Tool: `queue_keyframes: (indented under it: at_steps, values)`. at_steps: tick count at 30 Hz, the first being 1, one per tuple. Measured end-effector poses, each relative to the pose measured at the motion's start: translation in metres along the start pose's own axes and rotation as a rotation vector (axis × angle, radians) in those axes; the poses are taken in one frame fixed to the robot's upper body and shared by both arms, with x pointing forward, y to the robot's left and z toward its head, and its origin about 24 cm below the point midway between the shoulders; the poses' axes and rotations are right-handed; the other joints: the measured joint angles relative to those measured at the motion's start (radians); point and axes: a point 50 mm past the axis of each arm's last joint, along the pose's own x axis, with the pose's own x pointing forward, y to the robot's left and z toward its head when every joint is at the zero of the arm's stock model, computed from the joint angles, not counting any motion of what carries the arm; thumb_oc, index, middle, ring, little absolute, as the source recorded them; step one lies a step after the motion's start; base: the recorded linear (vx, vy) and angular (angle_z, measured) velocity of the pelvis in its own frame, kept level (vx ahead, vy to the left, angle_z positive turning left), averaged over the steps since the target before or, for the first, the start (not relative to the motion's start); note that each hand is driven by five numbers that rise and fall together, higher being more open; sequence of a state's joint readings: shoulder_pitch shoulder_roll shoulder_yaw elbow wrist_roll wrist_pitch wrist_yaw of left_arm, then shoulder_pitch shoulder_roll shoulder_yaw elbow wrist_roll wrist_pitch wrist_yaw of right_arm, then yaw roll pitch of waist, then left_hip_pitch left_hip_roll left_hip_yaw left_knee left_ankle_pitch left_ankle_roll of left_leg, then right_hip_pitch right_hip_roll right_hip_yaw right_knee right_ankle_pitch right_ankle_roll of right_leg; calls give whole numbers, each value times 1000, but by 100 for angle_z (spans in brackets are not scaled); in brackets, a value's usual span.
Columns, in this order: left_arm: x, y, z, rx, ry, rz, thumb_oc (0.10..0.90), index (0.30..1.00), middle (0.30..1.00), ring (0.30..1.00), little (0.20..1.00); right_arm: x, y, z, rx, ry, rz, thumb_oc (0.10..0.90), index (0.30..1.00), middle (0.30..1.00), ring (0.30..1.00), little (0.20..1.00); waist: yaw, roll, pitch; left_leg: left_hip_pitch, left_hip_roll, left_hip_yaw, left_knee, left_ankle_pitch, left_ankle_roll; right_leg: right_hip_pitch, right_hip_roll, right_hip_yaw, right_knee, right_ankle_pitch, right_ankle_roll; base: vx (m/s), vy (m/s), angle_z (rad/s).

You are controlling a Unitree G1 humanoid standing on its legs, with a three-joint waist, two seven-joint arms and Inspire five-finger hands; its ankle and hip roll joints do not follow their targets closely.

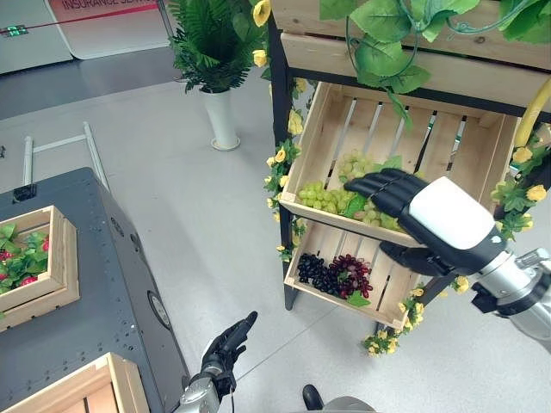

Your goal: Pick up the fruits from the basket on one side to the basket on the other side

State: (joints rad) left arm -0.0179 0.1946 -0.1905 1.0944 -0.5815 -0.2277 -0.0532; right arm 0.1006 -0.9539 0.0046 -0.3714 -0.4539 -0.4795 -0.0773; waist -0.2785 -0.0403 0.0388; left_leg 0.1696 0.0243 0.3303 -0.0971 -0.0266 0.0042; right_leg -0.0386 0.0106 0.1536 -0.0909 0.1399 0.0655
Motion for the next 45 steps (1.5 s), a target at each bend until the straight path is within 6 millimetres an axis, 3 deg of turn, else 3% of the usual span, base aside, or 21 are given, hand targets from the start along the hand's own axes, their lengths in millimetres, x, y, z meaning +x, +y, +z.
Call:
queue_keyframes:
  at_steps: [7, 18, 21, 26, 27, 28, 30, 33, 37, 40, 45]
  values:
    - [-5, 2, -19, 39, 60, 74, 800, 900, 900, 900, 900, 12, 51, 29, 244, -143, 58, 800, 900, 900, 900, 900, 66, 2, -1, -3, 5, -34, 0, 10, -4, 9, -2, -32, -2, -3, -5, -22, -88, 13]
    - [-15, 16, -39, 157, 136, 181, 800, 900, 900, 900, 900, 11, 111, 40, 445, -91, 169, 800, 900, 900, 900, 900, 151, -4, -3, -16, 11, -83, 0, 20, -9, 15, -5, -86, -2, -11, -15, 0, -67, 13]
    - [-16, 19, -44, 257, 191, 173, 800, 900, 900, 900, 900, 14, 129, 44, 507, -46, 204, 800, 900, 900, 900, 900, 161, -8, -6, -13, 11, -86, 0, 20, -9, 16, -7, -90, -2, -11, -15, 0, -44, 6]
    - [-17, 13, -50, 453, 230, 111, 800, 900, 900, 900, 900, 2, 181, 37, 676, 192, 349, 800, 900, 900, 900, 900, 175, -10, -8, -21, 7, -108, 0, 25, -4, 18, -15, -113, -2, -13, -14, 1, -46, 13]
    - [-16, 11, -48, 471, 221, 110, 800, 900, 900, 900, 900, -9, 203, 34, 719, 297, 414, 800, 900, 900, 900, 900, 187, -11, -8, -20, 8, -110, 0, 25, -4, 19, -15, -117, -2, -14, -15, 1, -33, 3]
    - [-15, 10, -47, 476, 216, 110, 800, 900, 900, 900, 900, -14, 211, 33, 722, 338, 453, 800, 900, 900, 900, 900, 192, -10, -8, -20, 9, -110, 0, 25, -4, 20, -15, -117, -2, -14, -15, 4, -54, 10]
    - [-15, 8, -46, 488, 200, 121, 800, 900, 900, 900, 900, -49, 246, 32, 784, 541, 595, 800, 900, 900, 900, 900, 201, -6, -7, -25, 10, -135, 0, 30, -6, 25, -19, -148, -3, -19, -20, -4, -53, 27]
    - [-14, 5, -44, 501, 170, 123, 800, 900, 900, 900, 900, -85, 271, 36, 819, 724, 731, 800, 900, 900, 900, 900, 217, 3, -1, -25, 13, -156, 0, 28, -3, 34, -19, -168, -3, -26, -23, 6, -35, 24]
    - [-14, 3, -40, 566, 129, 107, 800, 900, 900, 900, 900, -106, 279, 40, 918, 876, 721, 800, 900, 900, 900, 900, 214, 23, 11, -24, 16, -172, 0, 30, -4, 45, -19, -185, -3, -29, -26, -5, -5, 13]
    - [-13, 1, -41, 592, 135, 94, 800, 900, 900, 900, 900, -126, 290, 38, 1081, 1146, 608, 800, 900, 900, 900, 900, 217, 38, 4, -25, 18, -188, 0, 31, -6, 53, -19, -195, -3, -39, -33, -9, 13, 15]
    - [-15, 5, -45, 594, 164, 107, 800, 900, 900, 900, 900, -162, 294, 33, 1162, 1487, 515, 800, 900, 900, 900, 900, 218, 66, -5, -13, 21, -191, 0, 30, -6, 64, -17, -195, -3, -43, -35, 36, 10, 2]
